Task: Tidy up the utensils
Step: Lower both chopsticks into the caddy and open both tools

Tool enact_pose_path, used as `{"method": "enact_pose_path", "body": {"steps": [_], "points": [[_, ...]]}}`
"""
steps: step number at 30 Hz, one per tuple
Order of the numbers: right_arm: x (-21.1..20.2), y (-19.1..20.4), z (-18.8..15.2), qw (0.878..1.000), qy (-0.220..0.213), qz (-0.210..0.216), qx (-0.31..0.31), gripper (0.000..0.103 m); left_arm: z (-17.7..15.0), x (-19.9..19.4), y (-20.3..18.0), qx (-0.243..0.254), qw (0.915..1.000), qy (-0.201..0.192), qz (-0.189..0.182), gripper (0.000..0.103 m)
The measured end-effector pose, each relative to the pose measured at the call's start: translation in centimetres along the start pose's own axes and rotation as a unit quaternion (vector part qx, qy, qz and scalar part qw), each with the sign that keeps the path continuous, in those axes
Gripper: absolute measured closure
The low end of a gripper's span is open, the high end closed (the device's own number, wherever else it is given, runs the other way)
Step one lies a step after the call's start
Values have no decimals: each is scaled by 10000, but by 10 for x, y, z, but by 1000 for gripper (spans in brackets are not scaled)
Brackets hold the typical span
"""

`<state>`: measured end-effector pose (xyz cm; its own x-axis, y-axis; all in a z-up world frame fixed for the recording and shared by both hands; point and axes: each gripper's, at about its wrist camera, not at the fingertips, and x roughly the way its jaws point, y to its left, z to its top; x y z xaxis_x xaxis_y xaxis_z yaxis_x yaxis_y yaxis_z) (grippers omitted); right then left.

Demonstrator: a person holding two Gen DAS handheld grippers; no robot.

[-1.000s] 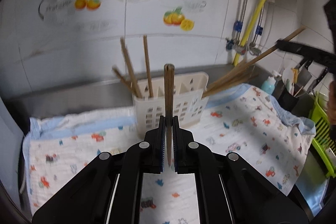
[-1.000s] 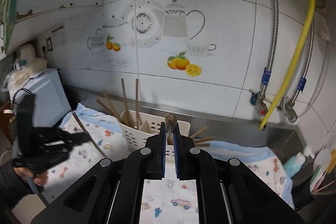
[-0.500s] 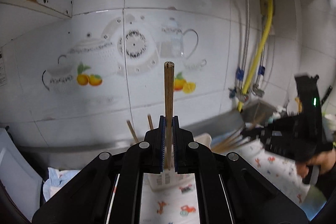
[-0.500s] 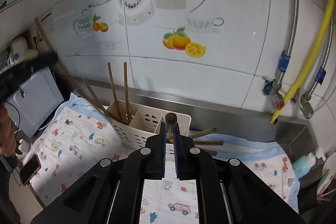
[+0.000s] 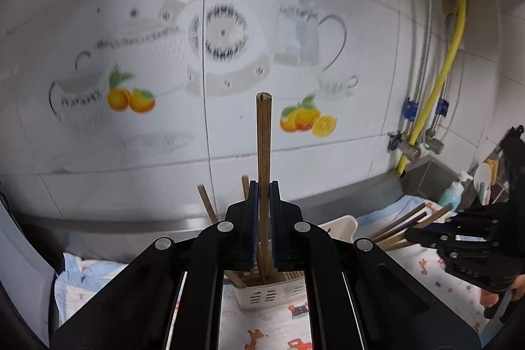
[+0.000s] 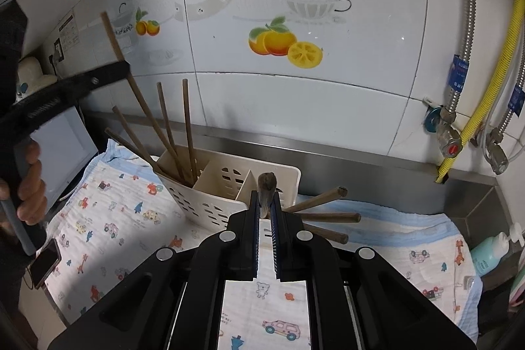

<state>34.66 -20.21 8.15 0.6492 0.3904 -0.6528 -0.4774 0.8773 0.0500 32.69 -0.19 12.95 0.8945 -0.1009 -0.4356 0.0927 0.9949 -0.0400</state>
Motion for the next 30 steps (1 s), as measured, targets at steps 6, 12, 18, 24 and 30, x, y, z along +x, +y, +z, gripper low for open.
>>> {"method": "enact_pose_path", "body": {"steps": [6, 12, 18, 24, 30], "points": [[4, -2, -1, 10000, 11, 16, 12, 96, -13, 21, 10, -199, 9992, 354, -10, 98], [7, -4, -3, 10000, 21, 16, 53, 96, -22, 29, 11, -157, 9985, 532, 28, 97], [5, -2, -3, 10000, -17, -18, 28, 90, -24, 29, 13, -213, 9981, 571, 31, 95], [-4, -1, 0, 9999, -87, -75, 26, 80, -23, 20, 19, -287, 9981, 543, 66, 74], [-17, 3, 0, 9997, -171, -150, 0, 72, -21, 7, 20, -276, 9985, 468, 73, 71]]}}
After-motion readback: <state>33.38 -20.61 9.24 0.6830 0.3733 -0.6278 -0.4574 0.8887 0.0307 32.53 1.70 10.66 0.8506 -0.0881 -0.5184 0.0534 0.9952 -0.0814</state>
